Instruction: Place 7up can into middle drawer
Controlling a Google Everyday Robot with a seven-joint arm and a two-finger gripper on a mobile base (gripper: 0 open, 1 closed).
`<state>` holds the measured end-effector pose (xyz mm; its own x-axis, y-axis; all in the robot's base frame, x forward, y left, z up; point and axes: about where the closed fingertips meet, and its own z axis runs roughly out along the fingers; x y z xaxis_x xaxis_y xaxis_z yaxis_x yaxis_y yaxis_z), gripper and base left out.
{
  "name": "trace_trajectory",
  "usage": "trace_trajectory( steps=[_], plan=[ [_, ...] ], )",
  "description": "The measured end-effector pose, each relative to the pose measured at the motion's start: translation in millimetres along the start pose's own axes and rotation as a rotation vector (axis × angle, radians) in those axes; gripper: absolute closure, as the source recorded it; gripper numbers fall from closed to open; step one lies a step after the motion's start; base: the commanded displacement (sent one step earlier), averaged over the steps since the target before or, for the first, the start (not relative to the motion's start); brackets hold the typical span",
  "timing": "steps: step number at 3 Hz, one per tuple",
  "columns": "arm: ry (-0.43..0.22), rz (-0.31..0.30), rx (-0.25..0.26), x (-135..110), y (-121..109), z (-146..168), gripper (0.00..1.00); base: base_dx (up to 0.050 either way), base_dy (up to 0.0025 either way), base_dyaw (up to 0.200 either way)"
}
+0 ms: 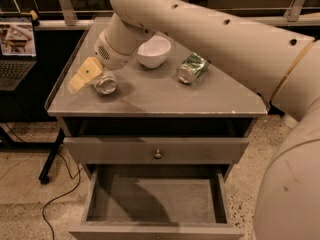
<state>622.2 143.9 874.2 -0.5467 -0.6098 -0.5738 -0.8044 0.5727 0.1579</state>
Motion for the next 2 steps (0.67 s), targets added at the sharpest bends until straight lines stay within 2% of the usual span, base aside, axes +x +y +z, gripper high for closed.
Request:
trace_trajectory(
  steps=[2],
  plan=[
    [-0.026,-0.018,0.065,-1.6,3.8,7.6,0.00,0.000,0.00000,0.000]
  ],
)
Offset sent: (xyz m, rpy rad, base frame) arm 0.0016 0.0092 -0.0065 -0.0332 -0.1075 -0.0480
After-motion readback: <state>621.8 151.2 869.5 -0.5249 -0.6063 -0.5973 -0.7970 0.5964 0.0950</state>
